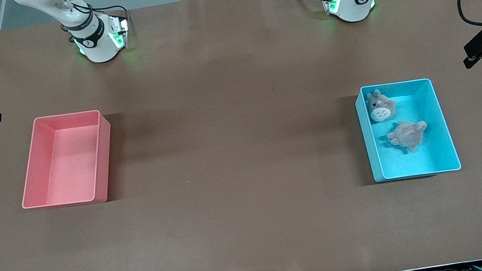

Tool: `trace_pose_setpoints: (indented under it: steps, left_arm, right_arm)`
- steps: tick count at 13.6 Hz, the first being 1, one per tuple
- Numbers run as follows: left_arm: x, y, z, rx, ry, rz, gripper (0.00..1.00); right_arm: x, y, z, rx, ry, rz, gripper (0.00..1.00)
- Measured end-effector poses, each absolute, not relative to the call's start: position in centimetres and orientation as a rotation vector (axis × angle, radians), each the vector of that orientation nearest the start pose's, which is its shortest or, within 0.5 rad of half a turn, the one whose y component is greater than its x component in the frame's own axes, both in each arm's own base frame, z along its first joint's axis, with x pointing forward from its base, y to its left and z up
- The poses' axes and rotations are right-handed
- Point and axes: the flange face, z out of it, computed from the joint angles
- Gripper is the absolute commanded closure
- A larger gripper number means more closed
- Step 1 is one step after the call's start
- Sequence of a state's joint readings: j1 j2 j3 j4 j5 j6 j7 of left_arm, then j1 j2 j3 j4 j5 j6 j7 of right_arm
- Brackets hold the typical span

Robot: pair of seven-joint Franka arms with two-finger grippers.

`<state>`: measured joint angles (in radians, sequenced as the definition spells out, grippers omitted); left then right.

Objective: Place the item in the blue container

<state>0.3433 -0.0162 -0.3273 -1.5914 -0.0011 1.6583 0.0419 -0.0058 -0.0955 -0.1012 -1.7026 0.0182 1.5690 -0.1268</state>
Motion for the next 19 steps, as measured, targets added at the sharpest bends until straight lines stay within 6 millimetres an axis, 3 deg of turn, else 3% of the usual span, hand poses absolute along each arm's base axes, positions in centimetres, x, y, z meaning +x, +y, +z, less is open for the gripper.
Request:
trace_pose_setpoints:
  steps: [19]
  left_arm:
    - [55.92, 0.74, 63.72, -3.139, 0.037, -0.146, 0.00]
  right_arm:
    - [52.05, -5.91, 61.33, -3.128, -0.038, 0.043, 0.00]
